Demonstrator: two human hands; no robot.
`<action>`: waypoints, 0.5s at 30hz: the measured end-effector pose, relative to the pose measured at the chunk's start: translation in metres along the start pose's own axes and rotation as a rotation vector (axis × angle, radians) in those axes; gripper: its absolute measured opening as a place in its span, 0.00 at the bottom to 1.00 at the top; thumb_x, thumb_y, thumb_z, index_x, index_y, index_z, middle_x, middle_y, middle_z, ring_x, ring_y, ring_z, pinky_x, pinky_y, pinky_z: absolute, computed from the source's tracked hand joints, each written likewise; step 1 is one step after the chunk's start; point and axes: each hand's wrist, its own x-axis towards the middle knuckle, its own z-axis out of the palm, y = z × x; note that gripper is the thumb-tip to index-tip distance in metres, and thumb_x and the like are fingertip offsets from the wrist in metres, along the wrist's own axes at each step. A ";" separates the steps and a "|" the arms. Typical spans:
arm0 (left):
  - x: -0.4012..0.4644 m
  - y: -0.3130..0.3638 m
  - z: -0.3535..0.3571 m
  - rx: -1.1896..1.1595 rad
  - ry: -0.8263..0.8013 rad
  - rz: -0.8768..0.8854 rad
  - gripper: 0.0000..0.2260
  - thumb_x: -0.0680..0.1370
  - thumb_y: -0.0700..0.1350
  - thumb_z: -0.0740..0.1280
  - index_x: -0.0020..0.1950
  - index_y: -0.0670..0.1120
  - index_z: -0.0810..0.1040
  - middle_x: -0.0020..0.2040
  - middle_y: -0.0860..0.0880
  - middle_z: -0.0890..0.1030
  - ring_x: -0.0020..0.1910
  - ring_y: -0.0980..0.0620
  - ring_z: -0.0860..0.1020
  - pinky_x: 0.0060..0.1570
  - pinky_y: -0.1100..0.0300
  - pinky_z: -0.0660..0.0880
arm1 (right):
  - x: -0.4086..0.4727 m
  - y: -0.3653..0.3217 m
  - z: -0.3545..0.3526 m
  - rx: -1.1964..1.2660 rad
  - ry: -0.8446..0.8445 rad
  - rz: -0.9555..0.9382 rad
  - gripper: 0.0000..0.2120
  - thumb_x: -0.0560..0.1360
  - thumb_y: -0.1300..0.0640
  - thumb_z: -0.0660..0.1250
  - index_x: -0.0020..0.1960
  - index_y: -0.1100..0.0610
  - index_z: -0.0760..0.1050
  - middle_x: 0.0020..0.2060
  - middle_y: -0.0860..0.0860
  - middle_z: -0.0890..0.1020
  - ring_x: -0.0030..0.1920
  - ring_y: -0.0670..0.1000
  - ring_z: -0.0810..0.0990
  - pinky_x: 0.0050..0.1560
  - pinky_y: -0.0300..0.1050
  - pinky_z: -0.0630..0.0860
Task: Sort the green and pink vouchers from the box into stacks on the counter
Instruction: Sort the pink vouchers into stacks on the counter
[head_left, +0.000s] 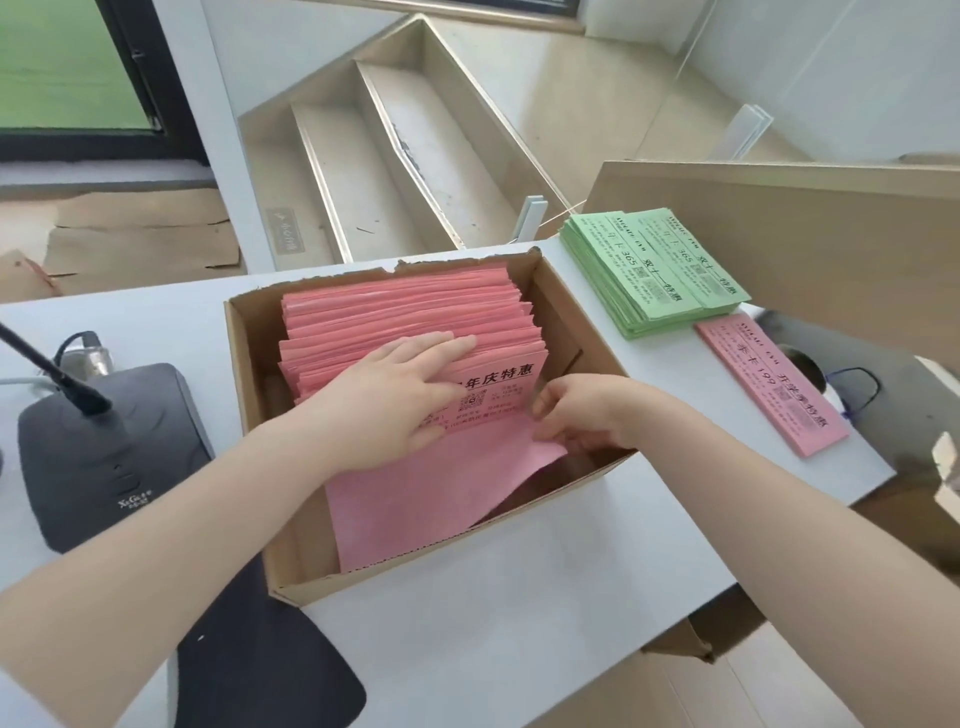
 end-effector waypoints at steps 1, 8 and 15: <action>0.000 0.001 -0.001 -0.015 -0.015 -0.015 0.22 0.79 0.59 0.55 0.71 0.53 0.66 0.77 0.54 0.45 0.76 0.53 0.45 0.71 0.60 0.41 | -0.001 0.000 -0.002 0.096 0.002 -0.031 0.07 0.72 0.68 0.66 0.42 0.57 0.73 0.35 0.53 0.76 0.34 0.50 0.74 0.34 0.39 0.74; -0.007 0.011 -0.016 -0.179 -0.017 -0.105 0.49 0.60 0.80 0.41 0.67 0.50 0.72 0.75 0.58 0.58 0.74 0.59 0.51 0.71 0.59 0.51 | -0.020 -0.009 -0.011 0.850 0.049 -0.088 0.05 0.74 0.70 0.62 0.43 0.65 0.76 0.34 0.57 0.79 0.27 0.48 0.80 0.27 0.34 0.76; -0.006 0.008 0.000 0.163 0.289 -0.101 0.20 0.55 0.38 0.81 0.41 0.44 0.76 0.41 0.48 0.80 0.38 0.47 0.81 0.32 0.59 0.76 | -0.030 -0.005 0.000 0.496 0.275 -0.150 0.13 0.74 0.68 0.56 0.56 0.63 0.73 0.40 0.57 0.83 0.34 0.51 0.80 0.30 0.39 0.76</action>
